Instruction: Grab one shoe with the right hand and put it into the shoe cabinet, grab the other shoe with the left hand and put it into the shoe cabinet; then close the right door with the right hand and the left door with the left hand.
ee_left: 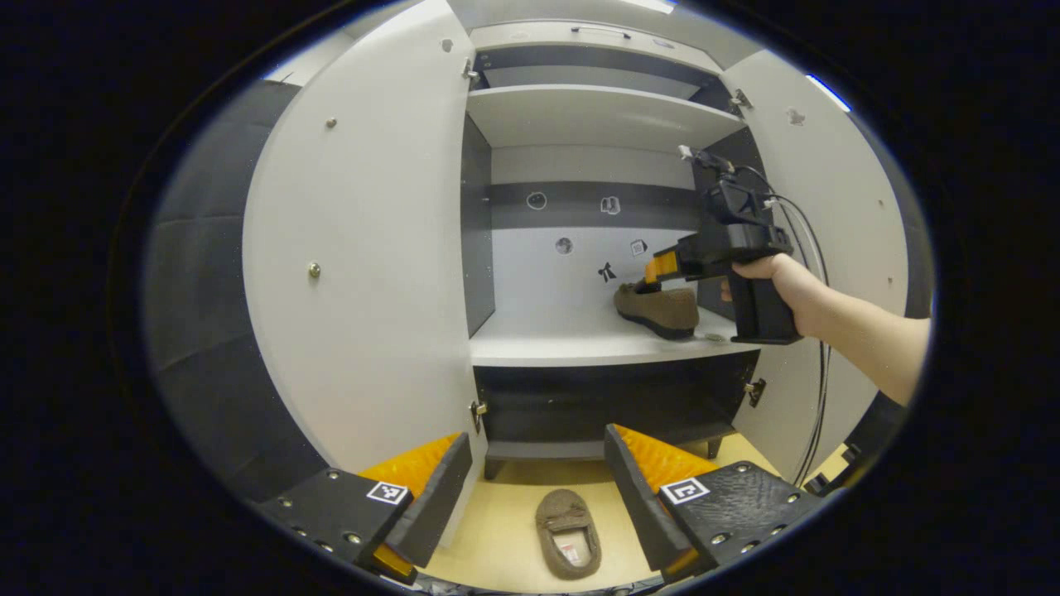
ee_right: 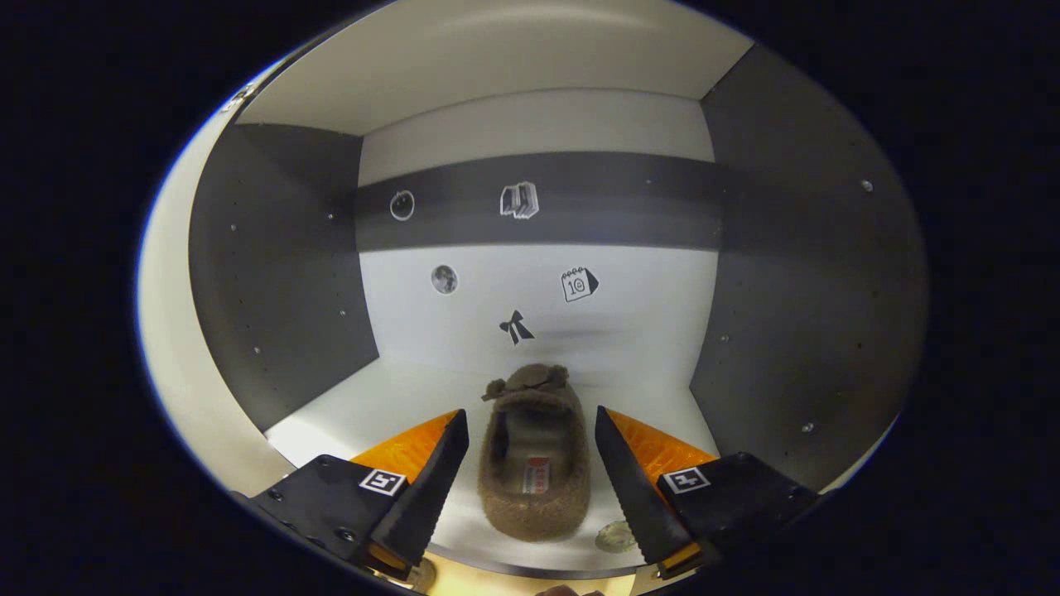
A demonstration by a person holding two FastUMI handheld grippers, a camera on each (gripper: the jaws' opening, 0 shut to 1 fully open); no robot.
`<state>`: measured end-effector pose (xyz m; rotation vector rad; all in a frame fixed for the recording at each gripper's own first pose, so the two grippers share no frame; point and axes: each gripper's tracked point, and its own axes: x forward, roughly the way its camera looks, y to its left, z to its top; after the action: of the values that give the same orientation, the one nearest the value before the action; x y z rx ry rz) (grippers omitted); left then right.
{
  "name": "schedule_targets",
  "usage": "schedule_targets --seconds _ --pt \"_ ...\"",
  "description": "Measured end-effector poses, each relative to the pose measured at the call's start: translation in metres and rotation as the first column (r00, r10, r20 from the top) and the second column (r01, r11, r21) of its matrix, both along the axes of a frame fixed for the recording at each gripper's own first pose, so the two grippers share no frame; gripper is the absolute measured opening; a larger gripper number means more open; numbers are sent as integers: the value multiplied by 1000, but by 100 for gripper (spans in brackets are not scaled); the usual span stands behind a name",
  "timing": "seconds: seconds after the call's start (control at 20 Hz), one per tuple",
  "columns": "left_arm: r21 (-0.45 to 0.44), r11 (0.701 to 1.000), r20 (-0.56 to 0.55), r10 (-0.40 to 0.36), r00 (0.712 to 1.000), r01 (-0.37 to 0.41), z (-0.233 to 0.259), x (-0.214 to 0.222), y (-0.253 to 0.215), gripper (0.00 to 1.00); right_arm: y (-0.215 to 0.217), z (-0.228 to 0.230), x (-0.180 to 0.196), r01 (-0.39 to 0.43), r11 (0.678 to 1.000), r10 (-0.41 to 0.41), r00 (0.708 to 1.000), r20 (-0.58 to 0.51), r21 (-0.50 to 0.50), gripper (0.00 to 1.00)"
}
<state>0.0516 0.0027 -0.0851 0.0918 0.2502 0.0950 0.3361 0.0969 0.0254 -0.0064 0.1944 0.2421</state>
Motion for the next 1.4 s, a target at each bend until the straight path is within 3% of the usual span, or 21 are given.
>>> schedule_targets --seconds 0.05,0.1,0.15,0.2,0.25,0.4,0.45,0.55,0.6,0.65,0.75,0.8,0.9,0.95,1.05,1.1,1.15,1.25,1.3,1.35,1.4 --pt "1 1000 -5 -1 1000 1 -3 -1 1 99 -2 8 -8 5 1000 -6 1000 24 14 92" --pt "0 1000 -13 1 1000 -1 -6 -2 4 99 -4 14 -16 11 1000 -12 999 51 22 96" --pt "-5 1000 -22 0 1000 0 -11 -3 5 99 -7 19 -25 17 1000 -18 997 76 22 92" --pt "-12 1000 -30 -7 1000 7 -15 -4 6 94 -10 23 -35 23 1000 -25 995 97 19 96" --pt "-15 1000 -39 -13 999 13 -21 -3 7 99 -12 24 -46 25 1000 -27 993 114 18 96" --pt "0 999 -90 -34 995 34 -44 -4 9 89 -20 18 -78 31 999 -35 989 144 26 96" --pt "0 999 -107 -43 993 43 -51 -4 10 99 -24 13 -88 40 999 -43 988 151 26 93" --pt "-19 998 -146 -66 987 64 -67 -2 9 94 -31 -2 -108 59 998 -62 987 146 23 100" --pt "-27 997 -169 -74 983 71 -76 -2 9 94 -32 -10 -118 60 998 -63 989 132 24 92" --pt "-33 996 -193 -83 978 78 -90 -3 8 94 -34 -21 -126 64 998 -66 991 112 25 96" --pt "-40 996 -241 -91 966 84 -112 -1 9 99 -38 -38 -142 70 997 -72 994 77 25 92" --pt "-41 996 -271 -84 959 76 -125 -1 12 94 -41 -46 -150 78 997 -79 995 61 20 92" --pt "-77 994 -325 -99 941 78 -151 -2 9 99 -43 -60 -166 81 996 -81 996 32 22 92" --pt "-96 992 -353 -108 929 79 -161 -5 7 94 -43 -68 -174 83 996 -83 996 16 24 92" --pt "-100 991 -405 -122 906 89 -186 -3 8 94 -43 -78 -189 82 996 -82 997 -1 27 97" --pt "-91 992 -444 -120 888 89 -201 -3 10 99 -42 -82 -196 82 996 -82 997 -4 24 97" --pt "-83 993 -482 -111 869 80 -216 -5 13 94 -42 -87 -204 82 996 -82 997 -8 21 92" --pt "-102 992 -534 -114 837 70 -239 -5 14 99 -41 -96 -219 84 996 -84 996 -22 17 96" --pt "-113 991 -557 -118 822 66 -249 -4 15 94 -41 -98 -228 85 996 -85 996 -28 16 93" --pt "-118 991 -575 -122 809 65 -257 -2 17 94 -41 -102 -236 85 996 -85 996 -32 11 96" --pt "-113 991 -590 -120 798 65 -264 0 20 99 -43 -106 -245 91 996 -91 995 -38 1 96"
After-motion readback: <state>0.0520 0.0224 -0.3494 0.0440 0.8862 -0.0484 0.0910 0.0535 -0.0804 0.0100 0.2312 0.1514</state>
